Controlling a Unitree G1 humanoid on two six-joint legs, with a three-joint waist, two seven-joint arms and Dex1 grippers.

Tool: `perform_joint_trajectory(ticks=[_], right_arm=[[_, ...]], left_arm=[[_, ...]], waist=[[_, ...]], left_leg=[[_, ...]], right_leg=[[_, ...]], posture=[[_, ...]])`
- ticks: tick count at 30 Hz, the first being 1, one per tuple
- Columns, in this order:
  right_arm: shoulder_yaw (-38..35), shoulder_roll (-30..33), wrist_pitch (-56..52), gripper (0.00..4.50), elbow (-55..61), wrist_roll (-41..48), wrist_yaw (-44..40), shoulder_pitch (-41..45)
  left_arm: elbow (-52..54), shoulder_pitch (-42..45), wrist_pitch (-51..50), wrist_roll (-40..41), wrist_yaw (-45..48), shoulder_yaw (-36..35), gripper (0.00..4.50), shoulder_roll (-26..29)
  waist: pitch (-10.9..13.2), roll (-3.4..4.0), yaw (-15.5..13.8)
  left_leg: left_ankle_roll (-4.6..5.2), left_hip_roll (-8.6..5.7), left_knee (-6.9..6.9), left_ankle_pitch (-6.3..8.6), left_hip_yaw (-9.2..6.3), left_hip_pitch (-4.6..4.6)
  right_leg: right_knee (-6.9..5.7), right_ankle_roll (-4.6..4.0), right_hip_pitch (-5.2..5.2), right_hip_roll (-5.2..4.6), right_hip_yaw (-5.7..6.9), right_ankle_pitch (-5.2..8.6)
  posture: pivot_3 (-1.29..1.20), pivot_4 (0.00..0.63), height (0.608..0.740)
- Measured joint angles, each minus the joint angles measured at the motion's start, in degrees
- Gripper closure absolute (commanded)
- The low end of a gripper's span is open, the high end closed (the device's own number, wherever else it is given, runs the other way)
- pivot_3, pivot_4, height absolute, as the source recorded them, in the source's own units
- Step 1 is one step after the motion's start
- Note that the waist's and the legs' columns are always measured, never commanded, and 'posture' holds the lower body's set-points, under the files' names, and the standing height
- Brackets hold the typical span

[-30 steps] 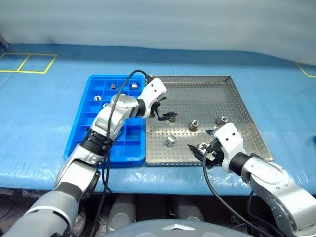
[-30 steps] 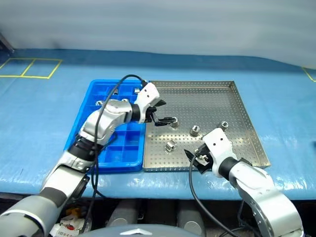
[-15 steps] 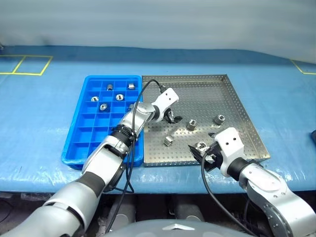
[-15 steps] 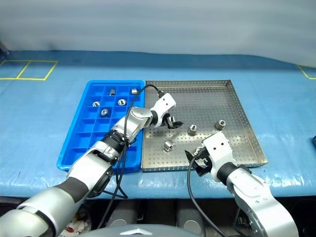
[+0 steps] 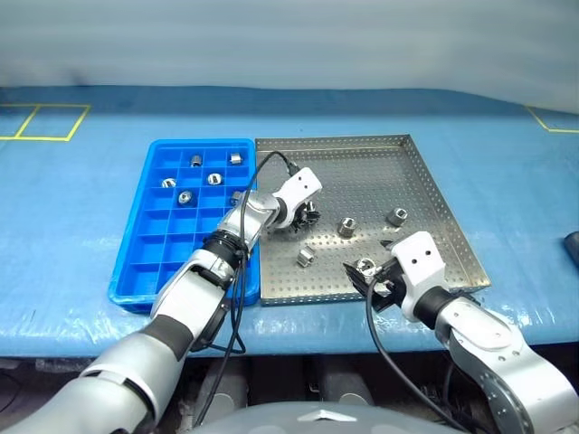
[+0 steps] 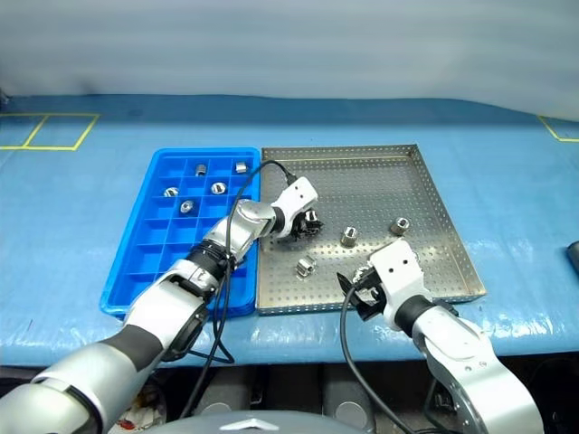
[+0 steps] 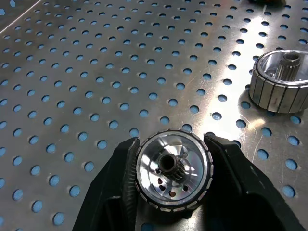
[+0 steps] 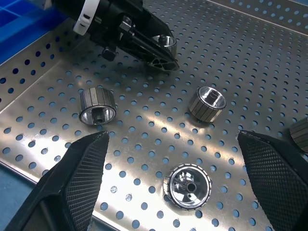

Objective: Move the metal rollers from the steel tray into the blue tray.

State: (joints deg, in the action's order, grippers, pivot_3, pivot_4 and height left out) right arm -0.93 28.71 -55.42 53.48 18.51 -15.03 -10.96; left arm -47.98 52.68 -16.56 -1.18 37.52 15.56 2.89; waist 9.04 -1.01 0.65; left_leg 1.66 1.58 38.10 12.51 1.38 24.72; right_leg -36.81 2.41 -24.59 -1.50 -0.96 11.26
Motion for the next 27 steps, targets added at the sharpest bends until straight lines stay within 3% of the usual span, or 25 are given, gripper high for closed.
perform_joint_trajectory(ticks=[6, 15, 22, 27], right_arm=[[2.79, 0.17, 0.06, 0.00, -0.87, -0.09, -0.48, 4.43], [10.71, -1.26, 4.67, 0.00, -8.61, -0.63, -4.05, 15.56], [16.74, -2.80, 9.06, 0.00, -15.62, -2.16, -7.77, 21.36], [18.57, -3.16, 11.36, 0.00, -17.45, -2.14, -11.19, 22.66]], left_arm=[[23.35, -5.54, -6.16, 4.06, -4.27, -7.87, 2.69, 3.63], [52.29, -21.32, -16.08, 1.77, -16.73, -15.69, 2.69, 11.18], [65.46, -32.30, -25.02, -0.59, -25.23, -19.56, 2.69, 11.19], [69.28, -36.88, -28.74, -1.14, -29.50, -21.49, 2.69, 10.66]], waist=[[0.00, 0.01, 0.00], [0.00, 0.00, -1.37], [0.03, -0.05, -4.42], [0.03, -0.07, -6.17]], left_leg=[[0.00, 0.02, -0.05, 0.00, 0.04, -0.09], [-0.01, 0.00, -0.02, -0.02, 0.02, -0.17], [-0.01, 0.00, 0.01, -0.02, -0.04, -0.08], [-0.01, 0.01, 0.02, -0.02, -0.07, -0.09]], right_leg=[[-0.01, 0.03, 0.03, 0.00, -0.06, -0.02], [-0.03, 0.10, 0.09, 0.04, -0.06, -0.07], [0.01, 0.10, 0.10, -0.02, -0.02, -0.07], [0.00, 0.08, 0.11, -0.02, 0.04, -0.06]], posture=[[0.05, 0.150, 0.740], [0.18, 0.150, 0.740], [0.27, 0.150, 0.740], [0.30, 0.150, 0.740]])
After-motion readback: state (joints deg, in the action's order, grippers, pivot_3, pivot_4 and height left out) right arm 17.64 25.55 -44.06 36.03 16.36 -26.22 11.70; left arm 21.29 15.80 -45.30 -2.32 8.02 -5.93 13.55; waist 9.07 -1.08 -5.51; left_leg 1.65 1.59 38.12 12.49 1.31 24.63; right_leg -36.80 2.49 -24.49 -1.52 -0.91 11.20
